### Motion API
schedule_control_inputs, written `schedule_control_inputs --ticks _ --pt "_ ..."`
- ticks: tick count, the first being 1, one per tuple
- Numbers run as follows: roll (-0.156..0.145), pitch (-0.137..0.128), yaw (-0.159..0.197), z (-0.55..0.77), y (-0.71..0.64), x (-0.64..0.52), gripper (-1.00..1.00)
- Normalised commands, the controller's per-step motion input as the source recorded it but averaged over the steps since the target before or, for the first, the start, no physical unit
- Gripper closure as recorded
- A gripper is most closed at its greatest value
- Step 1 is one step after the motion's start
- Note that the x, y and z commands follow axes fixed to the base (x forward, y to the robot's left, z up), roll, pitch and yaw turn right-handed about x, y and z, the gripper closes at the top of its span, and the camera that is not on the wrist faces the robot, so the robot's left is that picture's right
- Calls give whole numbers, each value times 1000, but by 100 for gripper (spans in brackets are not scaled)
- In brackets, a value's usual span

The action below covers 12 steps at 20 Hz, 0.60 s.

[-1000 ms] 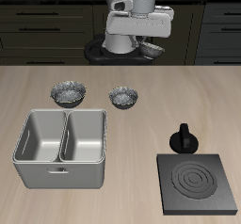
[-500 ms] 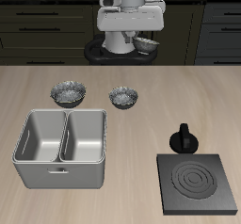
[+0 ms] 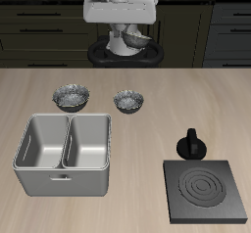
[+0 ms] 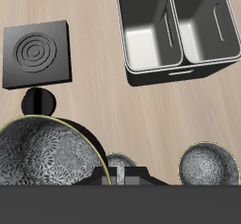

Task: Place the smallest bowl in the left side of the drainer and the medium bowl in the right side

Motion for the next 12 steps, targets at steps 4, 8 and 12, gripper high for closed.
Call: schedule_control_inputs --ticks 4,8,12 --pt "13 34 29 83 -313 349 100" --pt "55 48 -7 6 -295 395 100" --pt "-4 36 -4 -9 -327 346 100"
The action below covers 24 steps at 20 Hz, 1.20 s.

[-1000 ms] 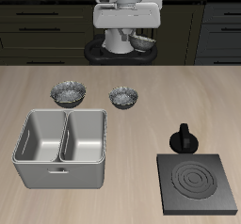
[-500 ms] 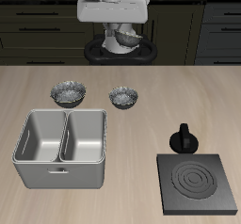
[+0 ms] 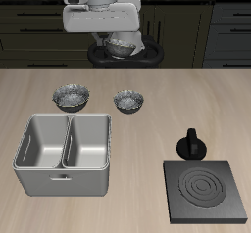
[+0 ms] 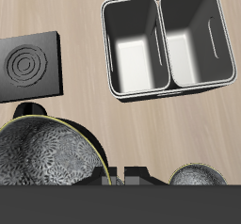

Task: Place the smallest bowl in the left side of the drainer and the medium bowl in the right side

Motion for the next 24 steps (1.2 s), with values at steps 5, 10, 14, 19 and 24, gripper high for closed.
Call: schedule_control_inputs --ticks 5,10,14,19,24 --pt "-23 32 11 -26 -230 348 100" --pt "-1 1 13 82 -268 427 100" --pt "-6 -10 10 29 -108 195 100" --pt "-25 -7 -12 74 -299 453 100" --pt "-24 0 -7 34 -251 366 100"
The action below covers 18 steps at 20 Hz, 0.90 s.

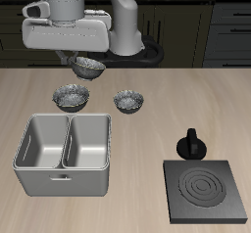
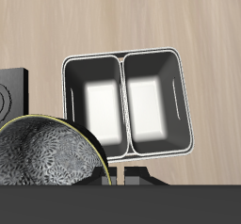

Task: Place the smallest bowl in the left side of the drainer and the medium bowl in the right side

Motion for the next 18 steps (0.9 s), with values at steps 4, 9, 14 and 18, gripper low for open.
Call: schedule_control_inputs --ticks 4,9,14,18 --pt "-24 -2 -30 60 -220 236 100" --pt "-6 34 29 -196 -117 233 100" --pt "13 35 31 -262 14 88 100" --pt "36 46 5 -286 67 56 100"
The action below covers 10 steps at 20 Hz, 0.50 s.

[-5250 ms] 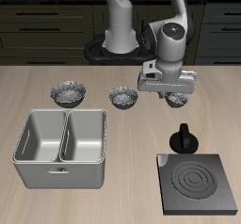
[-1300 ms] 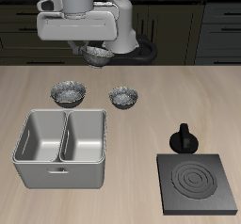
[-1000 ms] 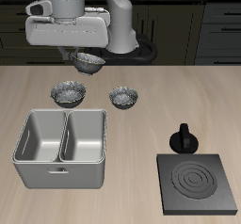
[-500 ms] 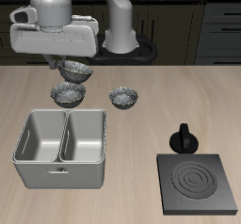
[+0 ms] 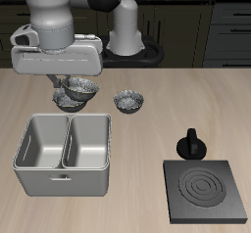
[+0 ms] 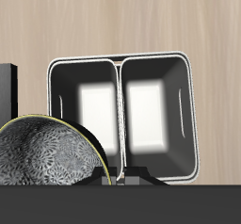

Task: Place the smallest bowl in the left side of the drainer and the medium bowl in the right side

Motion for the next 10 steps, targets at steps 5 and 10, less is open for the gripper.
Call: schedule_control_inputs --ticks 5,10 --pt "8 29 25 -275 11 39 100" --pt "-5 28 2 -226 -45 56 100"
